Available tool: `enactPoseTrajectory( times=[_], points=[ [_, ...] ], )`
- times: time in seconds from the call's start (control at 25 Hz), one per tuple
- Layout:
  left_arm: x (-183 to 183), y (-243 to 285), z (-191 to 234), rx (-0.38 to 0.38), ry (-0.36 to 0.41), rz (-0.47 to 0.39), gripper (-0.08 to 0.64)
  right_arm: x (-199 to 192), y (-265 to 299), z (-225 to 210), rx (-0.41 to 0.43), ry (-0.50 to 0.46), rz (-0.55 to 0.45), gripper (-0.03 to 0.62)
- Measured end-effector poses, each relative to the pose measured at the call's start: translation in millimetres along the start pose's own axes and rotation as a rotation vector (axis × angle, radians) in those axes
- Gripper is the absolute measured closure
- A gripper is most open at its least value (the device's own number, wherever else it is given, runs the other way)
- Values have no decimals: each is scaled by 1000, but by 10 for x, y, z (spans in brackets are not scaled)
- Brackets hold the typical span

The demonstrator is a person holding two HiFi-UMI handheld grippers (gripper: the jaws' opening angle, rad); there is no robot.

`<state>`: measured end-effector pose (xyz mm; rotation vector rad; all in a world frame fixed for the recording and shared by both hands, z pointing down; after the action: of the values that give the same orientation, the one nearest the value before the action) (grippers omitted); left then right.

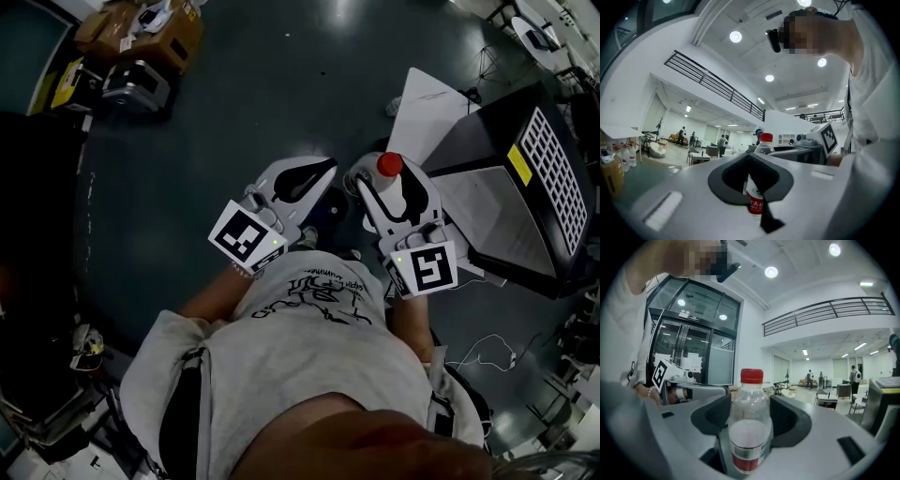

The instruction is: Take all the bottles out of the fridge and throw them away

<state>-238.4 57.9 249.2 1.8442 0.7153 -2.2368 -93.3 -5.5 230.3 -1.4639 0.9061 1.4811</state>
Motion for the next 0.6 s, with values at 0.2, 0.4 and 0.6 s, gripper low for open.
enactPoseTrajectory(
  times=[0.2, 0.4, 0.6],
  points=[
    [42, -99, 38, 37, 8, 0, 552, -13, 69, 45, 25, 9, 0, 327],
    [28, -72, -37, 62, 20, -11, 552, 34, 38, -4, 58, -10, -17, 327],
    [-19, 19, -127, 78, 13, -11, 552, 52, -37, -100, 71, -25, -11, 327]
  ],
)
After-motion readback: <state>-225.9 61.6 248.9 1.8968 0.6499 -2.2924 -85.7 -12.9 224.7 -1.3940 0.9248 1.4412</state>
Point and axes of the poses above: the fingertips, and each gripper's own axes: y forward along the fingers, z to its left, x out of its top, the point moved 7 cm from there along -y, backward along the fingers, and after that the axes turned 11 degrees about -z, right-handed, at the moved point
